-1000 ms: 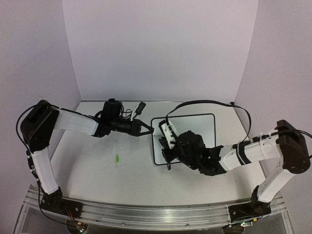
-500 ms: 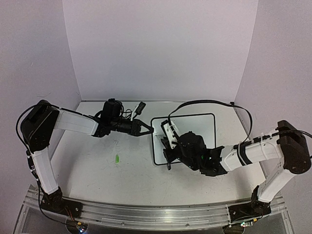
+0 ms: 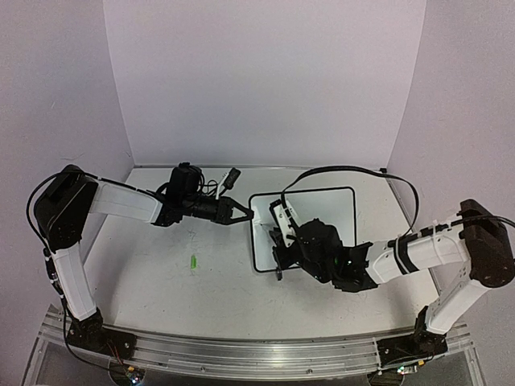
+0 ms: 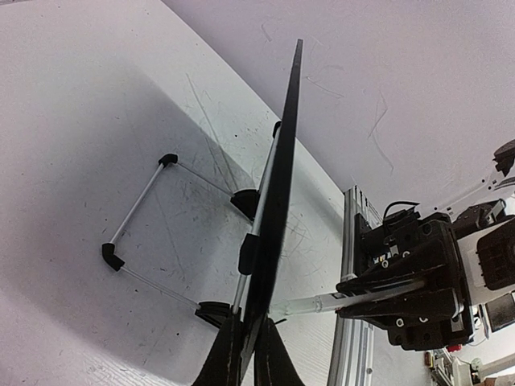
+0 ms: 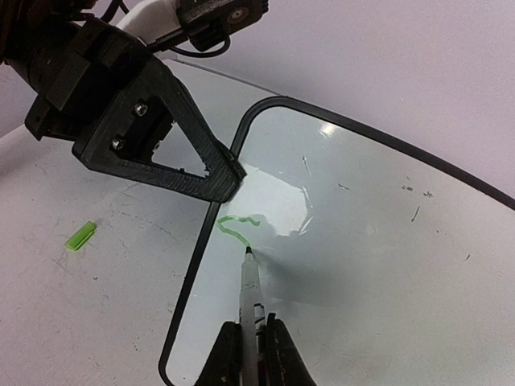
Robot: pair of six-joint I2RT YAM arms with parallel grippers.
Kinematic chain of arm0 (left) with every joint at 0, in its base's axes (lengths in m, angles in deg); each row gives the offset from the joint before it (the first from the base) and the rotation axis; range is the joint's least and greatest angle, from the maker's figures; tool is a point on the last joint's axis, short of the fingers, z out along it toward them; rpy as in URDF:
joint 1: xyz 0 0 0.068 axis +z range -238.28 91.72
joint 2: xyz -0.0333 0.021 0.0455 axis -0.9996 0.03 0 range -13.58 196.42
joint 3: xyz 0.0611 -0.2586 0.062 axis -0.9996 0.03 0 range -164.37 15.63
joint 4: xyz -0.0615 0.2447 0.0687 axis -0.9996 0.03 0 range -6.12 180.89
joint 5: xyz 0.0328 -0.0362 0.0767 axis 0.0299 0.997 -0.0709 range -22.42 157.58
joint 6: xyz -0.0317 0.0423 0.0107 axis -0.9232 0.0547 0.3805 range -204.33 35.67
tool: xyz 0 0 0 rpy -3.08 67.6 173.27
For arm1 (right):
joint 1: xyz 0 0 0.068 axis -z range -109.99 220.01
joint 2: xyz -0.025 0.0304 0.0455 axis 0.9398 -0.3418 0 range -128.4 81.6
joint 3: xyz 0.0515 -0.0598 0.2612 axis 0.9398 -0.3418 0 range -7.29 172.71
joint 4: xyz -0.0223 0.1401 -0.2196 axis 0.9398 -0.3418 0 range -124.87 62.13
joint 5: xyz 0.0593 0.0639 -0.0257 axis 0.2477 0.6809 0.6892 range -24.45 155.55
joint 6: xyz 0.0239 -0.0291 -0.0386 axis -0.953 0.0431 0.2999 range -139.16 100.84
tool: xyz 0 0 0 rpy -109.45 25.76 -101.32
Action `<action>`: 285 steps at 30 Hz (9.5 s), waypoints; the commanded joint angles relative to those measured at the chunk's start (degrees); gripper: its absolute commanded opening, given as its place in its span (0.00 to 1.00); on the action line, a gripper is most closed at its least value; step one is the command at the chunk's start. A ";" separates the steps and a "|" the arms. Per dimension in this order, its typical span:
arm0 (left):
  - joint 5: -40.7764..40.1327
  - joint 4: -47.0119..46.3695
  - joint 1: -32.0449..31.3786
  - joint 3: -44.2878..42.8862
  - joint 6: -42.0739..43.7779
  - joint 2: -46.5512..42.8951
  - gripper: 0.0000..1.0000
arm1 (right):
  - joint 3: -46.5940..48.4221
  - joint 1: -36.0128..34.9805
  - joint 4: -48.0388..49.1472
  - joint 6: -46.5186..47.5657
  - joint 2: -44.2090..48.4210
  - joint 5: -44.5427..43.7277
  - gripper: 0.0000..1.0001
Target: Write a sentence on the whiteboard
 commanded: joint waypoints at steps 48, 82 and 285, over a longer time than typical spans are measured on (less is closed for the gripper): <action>1.99 -1.32 0.28 0.39 -1.11 -1.87 0.00 | 4.07 -0.52 -1.29 -0.47 -4.41 0.30 0.00; 2.24 -1.14 0.45 -5.40 -3.49 -0.13 0.51 | -6.42 -0.03 7.07 4.20 8.22 6.49 0.00; 1.28 0.70 -0.91 -2.64 6.10 -1.06 0.00 | -4.06 -1.33 -2.81 -1.78 3.21 -2.32 0.00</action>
